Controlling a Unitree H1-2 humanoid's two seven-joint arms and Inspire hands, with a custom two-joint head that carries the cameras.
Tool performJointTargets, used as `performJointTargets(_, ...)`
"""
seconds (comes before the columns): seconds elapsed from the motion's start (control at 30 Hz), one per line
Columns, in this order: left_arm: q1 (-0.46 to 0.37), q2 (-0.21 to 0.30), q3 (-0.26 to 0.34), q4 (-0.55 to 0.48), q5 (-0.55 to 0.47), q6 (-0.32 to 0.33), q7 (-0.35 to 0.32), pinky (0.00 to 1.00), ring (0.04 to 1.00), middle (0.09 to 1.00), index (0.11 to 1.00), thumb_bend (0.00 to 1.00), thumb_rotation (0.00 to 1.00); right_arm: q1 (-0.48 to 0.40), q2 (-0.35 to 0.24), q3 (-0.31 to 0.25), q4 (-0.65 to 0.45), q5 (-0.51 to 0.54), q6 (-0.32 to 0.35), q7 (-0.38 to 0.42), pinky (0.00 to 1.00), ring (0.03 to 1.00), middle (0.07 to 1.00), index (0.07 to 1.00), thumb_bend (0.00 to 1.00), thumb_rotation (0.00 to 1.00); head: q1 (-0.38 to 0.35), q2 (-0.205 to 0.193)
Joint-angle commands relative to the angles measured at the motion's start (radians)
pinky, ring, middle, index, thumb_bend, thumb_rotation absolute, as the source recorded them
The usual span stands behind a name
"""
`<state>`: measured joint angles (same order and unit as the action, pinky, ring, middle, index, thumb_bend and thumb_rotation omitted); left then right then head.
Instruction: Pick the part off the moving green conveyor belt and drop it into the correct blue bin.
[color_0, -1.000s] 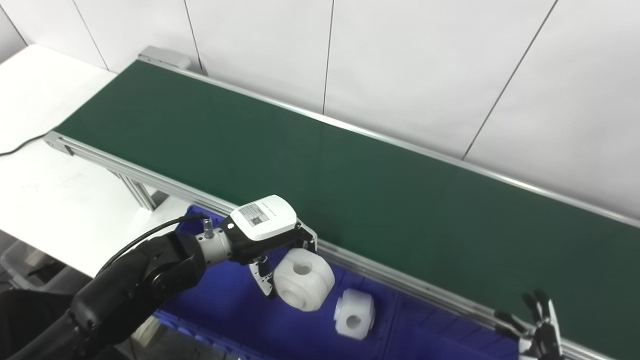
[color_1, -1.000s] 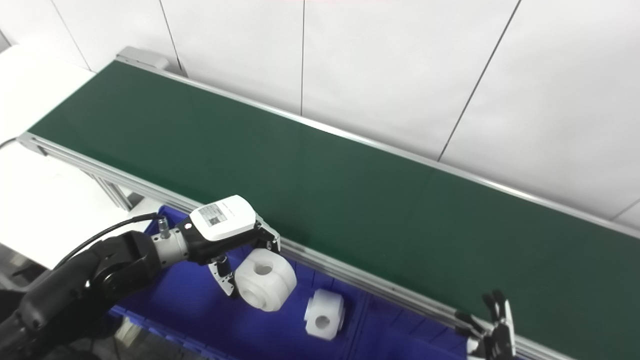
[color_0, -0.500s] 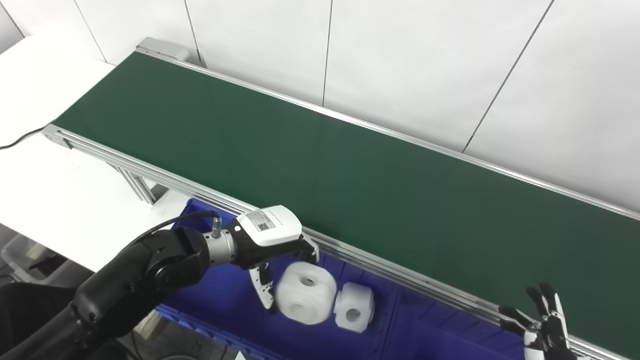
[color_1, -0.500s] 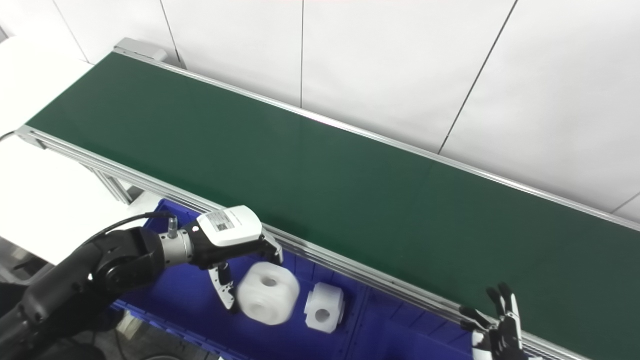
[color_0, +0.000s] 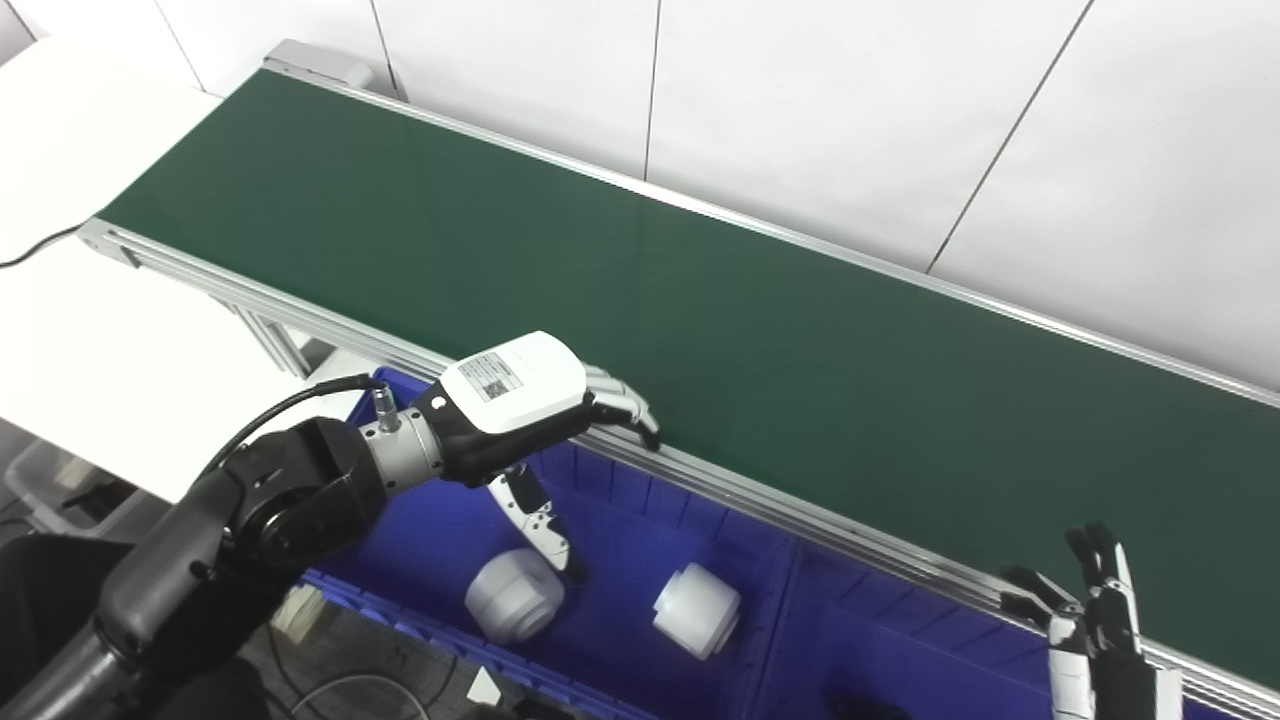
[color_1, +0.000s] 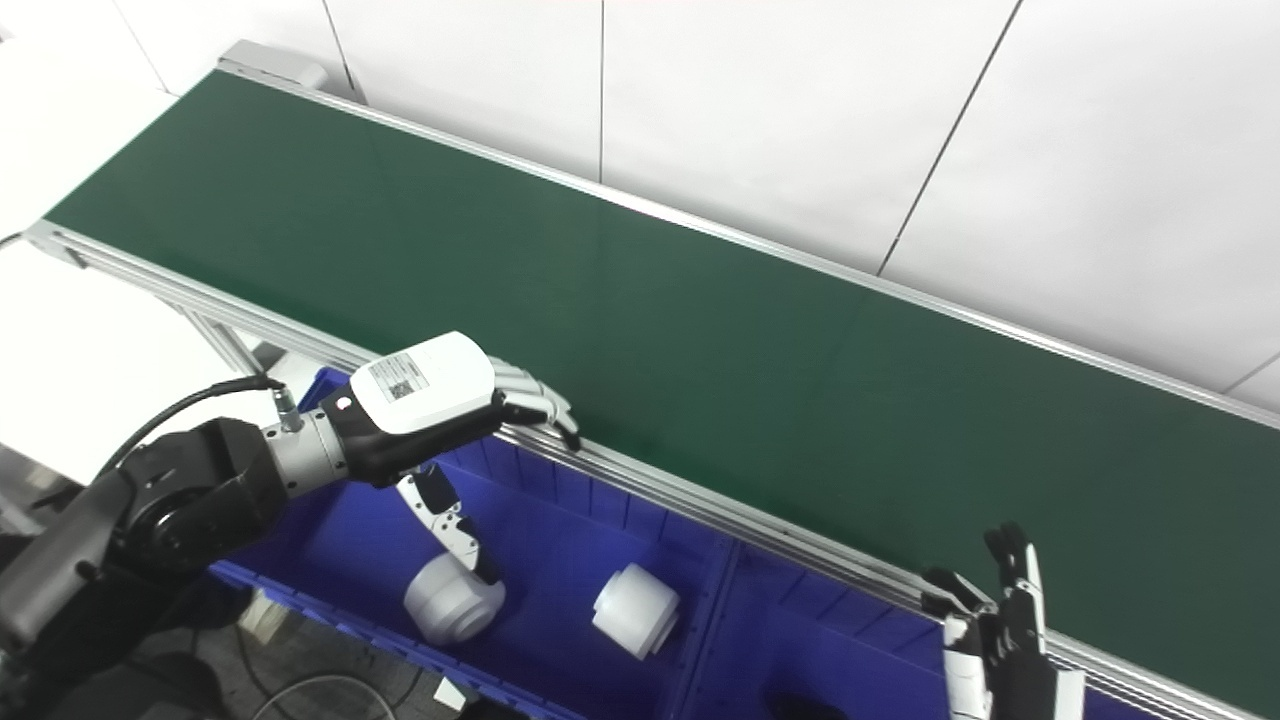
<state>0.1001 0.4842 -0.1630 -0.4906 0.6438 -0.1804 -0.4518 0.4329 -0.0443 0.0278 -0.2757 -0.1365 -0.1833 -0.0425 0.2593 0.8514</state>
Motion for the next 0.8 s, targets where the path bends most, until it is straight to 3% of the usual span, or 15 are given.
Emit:
performJointTargets(0.0, -0.006, -0.043, 0.014, -0.062, -0.074, 0.076, -0.002, 0.64, 0.741, 0.805, 0.767, 0.88, 0.49, -0.001, 0.007, 0.003, -0.028, 0.001, -0.017, 0.0, 0.63, 0.716, 0.929, 0.965, 0.68, 0.93, -0.007, 0.001)
performJointTargets(0.07, 0.008, -0.119, 0.011, -0.083, -0.162, 0.152, 0.006, 0.63, 0.76, 0.829, 0.804, 0.89, 0.52, -0.004, 0.013, 0.005, -0.025, -0.006, -0.023, -0.002, 0.64, 0.72, 0.926, 0.966, 0.68, 0.94, -0.028, -0.001)
performJointTargets(0.13, 0.04, -0.23, 0.005, -0.086, -0.247, 0.213, 0.047, 0.65, 0.792, 0.861, 0.855, 0.89, 0.57, -0.005, 0.02, 0.009, -0.025, -0.018, -0.026, -0.006, 0.65, 0.731, 0.919, 0.968, 0.69, 0.95, -0.048, -0.001)
performJointTargets(0.27, 0.101, -0.403, 0.005, -0.059, -0.377, 0.282, 0.12, 0.78, 0.885, 0.932, 0.953, 0.88, 0.69, -0.002, 0.041, 0.018, -0.031, -0.043, -0.022, -0.014, 0.68, 0.761, 0.909, 0.971, 0.7, 0.96, -0.095, 0.004)
performJointTargets(0.3, 0.121, -0.461, 0.007, -0.062, -0.409, 0.333, 0.138, 0.81, 0.896, 0.944, 0.972, 0.88, 0.71, 0.0, 0.049, 0.021, -0.031, -0.054, -0.022, -0.019, 0.68, 0.766, 0.907, 0.97, 0.7, 0.96, -0.119, 0.005)
performJointTargets(0.37, 0.141, -0.527, 0.015, -0.072, -0.464, 0.409, 0.158, 0.85, 0.922, 0.973, 0.993, 0.89, 0.8, 0.004, 0.063, 0.028, -0.027, -0.078, -0.026, -0.026, 0.7, 0.773, 0.91, 0.972, 0.71, 0.97, -0.149, 0.005)
performJointTargets(0.47, 0.145, -0.562, 0.03, -0.083, -0.536, 0.466, 0.169, 0.92, 0.971, 0.999, 1.0, 0.84, 0.8, 0.006, 0.083, 0.044, -0.021, -0.114, -0.032, -0.035, 0.7, 0.78, 0.907, 0.973, 0.76, 1.0, -0.186, 0.003)
performJointTargets(0.67, 0.159, -0.582, 0.03, -0.096, -0.591, 0.491, 0.212, 0.96, 0.993, 1.0, 1.0, 0.86, 0.79, 0.011, 0.126, 0.078, -0.015, -0.16, -0.037, -0.059, 0.69, 0.777, 0.897, 0.969, 0.8, 1.0, -0.304, 0.003)
performJointTargets(0.77, 0.177, -0.59, 0.031, -0.11, -0.618, 0.51, 0.238, 0.97, 0.999, 1.0, 1.0, 0.87, 0.79, 0.015, 0.147, 0.101, -0.007, -0.177, -0.046, -0.073, 0.69, 0.772, 0.894, 0.958, 0.78, 1.0, -0.369, 0.005)
